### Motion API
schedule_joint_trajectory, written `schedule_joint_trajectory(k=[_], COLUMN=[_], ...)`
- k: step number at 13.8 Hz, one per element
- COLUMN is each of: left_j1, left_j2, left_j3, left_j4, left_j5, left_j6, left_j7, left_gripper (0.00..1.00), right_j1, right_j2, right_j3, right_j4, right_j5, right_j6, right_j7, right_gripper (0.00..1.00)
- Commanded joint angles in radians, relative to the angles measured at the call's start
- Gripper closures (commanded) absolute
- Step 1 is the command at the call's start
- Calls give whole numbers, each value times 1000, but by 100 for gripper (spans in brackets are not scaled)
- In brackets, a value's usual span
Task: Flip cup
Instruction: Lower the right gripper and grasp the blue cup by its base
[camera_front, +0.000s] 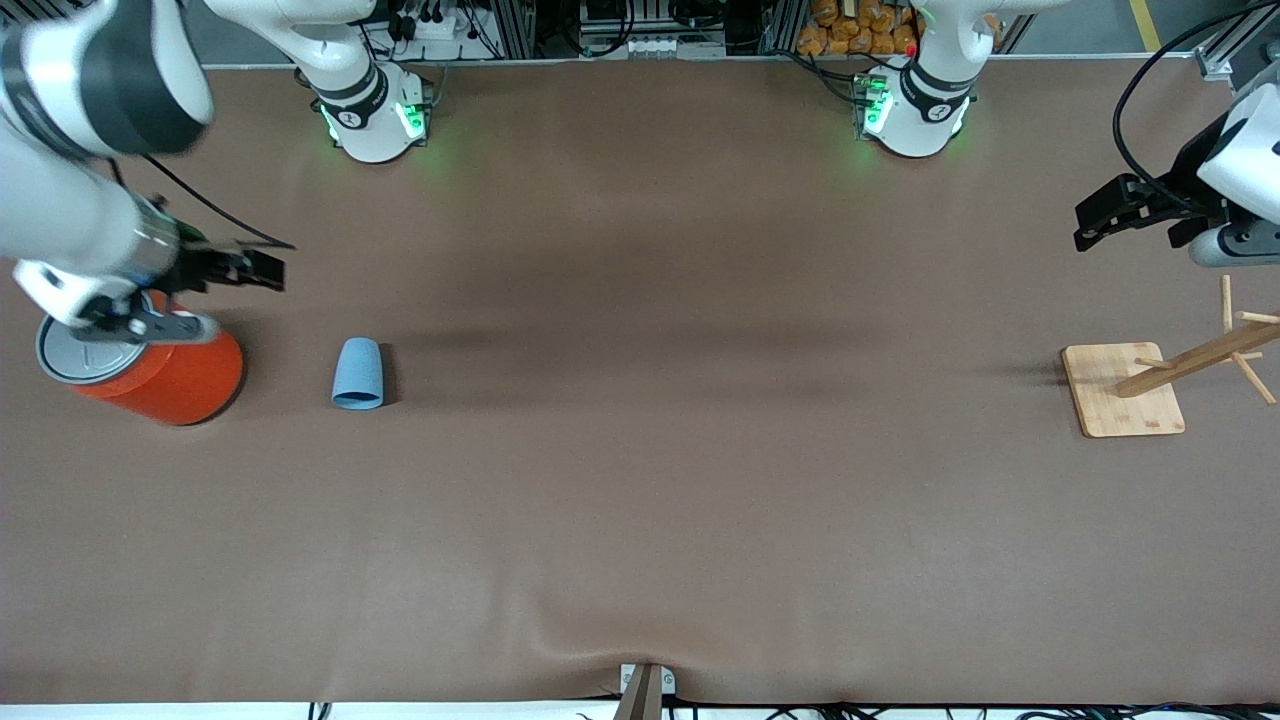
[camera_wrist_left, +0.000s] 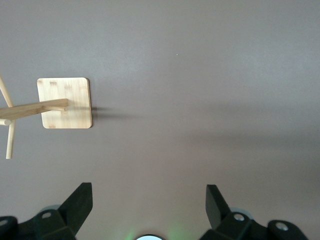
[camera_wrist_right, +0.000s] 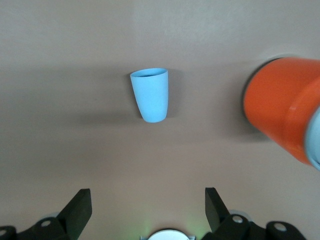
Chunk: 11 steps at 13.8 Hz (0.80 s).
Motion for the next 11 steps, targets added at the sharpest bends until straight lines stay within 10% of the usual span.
schedule_joint_trajectory(k=[1, 11], left_j1=[3, -5], left_j2=[-3, 37], left_j3=[-4, -4], left_j4=[2, 4], left_j5=[-11, -11], left_j6=[-12, 42], left_j7=[12, 12], left_gripper=[0, 0], right_j1=[-8, -49], right_j2=[40, 257], right_j3=[-4, -6], right_j4=[-123, -182], right_j5=[-6, 64], right_j6=[131, 419], right_j7=[-39, -45], right_gripper=[0, 0])
